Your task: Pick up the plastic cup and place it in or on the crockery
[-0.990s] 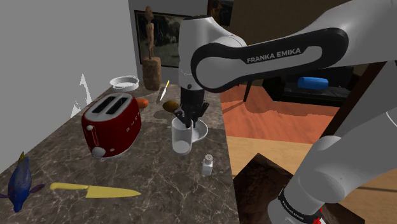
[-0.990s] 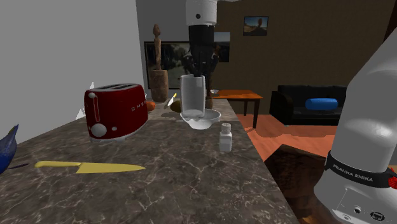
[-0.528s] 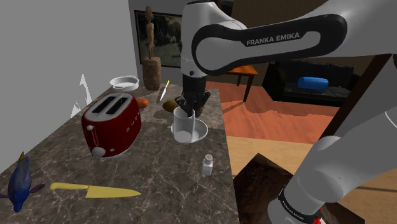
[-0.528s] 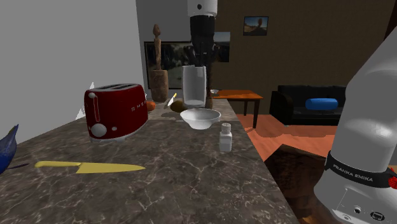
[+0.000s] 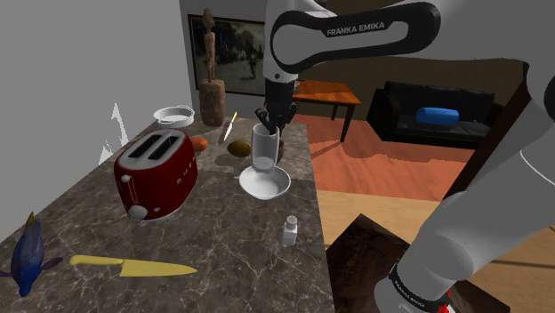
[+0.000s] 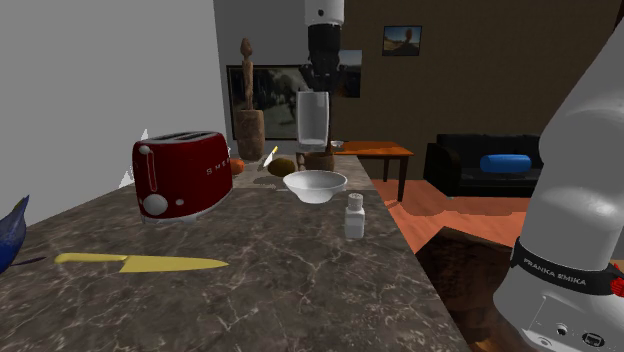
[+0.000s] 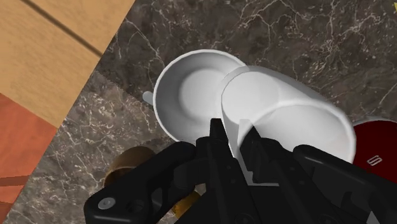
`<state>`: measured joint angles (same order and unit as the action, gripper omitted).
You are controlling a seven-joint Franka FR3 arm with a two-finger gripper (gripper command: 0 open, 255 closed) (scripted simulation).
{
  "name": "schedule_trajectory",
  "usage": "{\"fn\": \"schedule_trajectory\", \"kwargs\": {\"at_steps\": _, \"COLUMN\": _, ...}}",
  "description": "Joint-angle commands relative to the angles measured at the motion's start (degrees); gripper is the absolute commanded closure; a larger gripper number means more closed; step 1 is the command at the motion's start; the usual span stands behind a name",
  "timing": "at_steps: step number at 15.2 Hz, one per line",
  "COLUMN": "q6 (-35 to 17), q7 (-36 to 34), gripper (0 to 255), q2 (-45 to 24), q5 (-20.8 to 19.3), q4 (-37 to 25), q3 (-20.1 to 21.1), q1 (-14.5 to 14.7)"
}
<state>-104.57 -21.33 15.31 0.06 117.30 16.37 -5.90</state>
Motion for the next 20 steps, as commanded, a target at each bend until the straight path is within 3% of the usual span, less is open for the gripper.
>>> {"fn": "schedule_trajectory", "kwargs": {"at_steps": 1, "q6": 0.7, "q7": 1.7, "gripper": 255, "q2": -2.4, "q5": -0.9, "q4": -3.1, "q3": -1.0, "q1": -1.0}}
{"fn": "schedule_trajectory", "kwargs": {"at_steps": 5, "q6": 2.7, "q7": 5.9, "gripper": 255, "q2": -7.7, "q5": -2.4, "q4": -10.5, "q3": -3.5, "q1": -3.1}}
{"fn": "schedule_trajectory", "kwargs": {"at_steps": 20, "q6": -8.8, "q7": 5.0, "gripper": 255, "q2": -8.5, "q5": -2.8, "q4": 0.3, "q3": -3.4, "q1": -3.1}}
